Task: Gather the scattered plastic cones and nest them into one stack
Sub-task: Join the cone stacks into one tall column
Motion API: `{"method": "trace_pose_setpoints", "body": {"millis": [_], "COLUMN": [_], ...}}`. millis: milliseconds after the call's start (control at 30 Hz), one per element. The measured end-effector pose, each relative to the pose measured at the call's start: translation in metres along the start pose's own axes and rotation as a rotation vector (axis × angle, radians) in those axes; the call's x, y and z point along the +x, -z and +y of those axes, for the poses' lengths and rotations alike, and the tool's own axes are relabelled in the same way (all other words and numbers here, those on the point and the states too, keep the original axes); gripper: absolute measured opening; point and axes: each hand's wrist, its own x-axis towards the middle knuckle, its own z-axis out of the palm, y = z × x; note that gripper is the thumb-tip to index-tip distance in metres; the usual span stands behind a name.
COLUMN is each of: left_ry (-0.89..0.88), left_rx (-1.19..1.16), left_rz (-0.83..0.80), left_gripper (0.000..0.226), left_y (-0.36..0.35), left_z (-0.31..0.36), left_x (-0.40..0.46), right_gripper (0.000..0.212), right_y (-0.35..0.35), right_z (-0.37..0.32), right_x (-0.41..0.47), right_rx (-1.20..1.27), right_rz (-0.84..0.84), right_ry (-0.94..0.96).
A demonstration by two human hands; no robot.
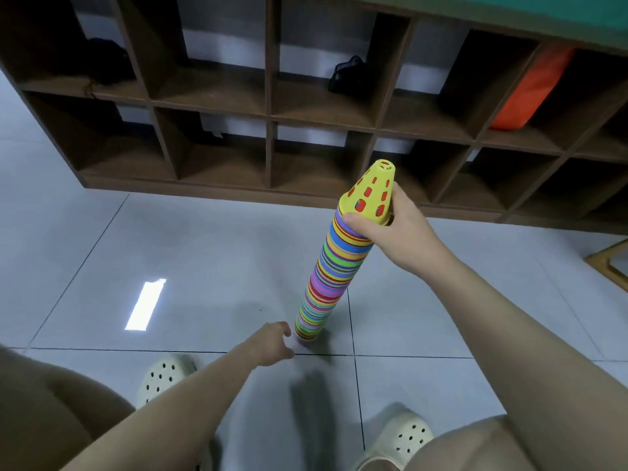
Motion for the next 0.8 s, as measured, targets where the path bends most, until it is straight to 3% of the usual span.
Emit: {"method": "trace_pose_setpoints", "body": {"millis": [133,267,400,567,800], "left_ry": [0.108,0.173,0.104,0.02,-0.016], "left_rx": [-0.093,-0.302,-0.386,-0.456,-0.536], "left_rz": [0.023,0.162,0.208,0.206,0.223], "left_gripper": [0.054,0.055,0.063,0.092,0.093], "left_y": [-0.033,-0.048,-0.054,-0.064,-0.072], "left_z": [-0.024,-0.028,-0.018,-0.012,-0.017], "left_x": [0.014,0.031,0.052,0.068,0.088], "right_gripper": [0.052,0.051,0.045,0.04,0.041], "right_y": [0.0,0.001,0.007,0.015,0.04], "right_z": [0.008,0.012,0.013,0.011,0.019], "right_x": [0.004,0.006,0.008,0.012,0.018], "right_rx": [-0.006,0.01,0.005,0.031,0.05], "right_rz": [-0.016,-0.013,-0.021,-0.072,-0.116], "right_ry": [-0.002,-0.003,0.006,-0.027,-0.06]}}
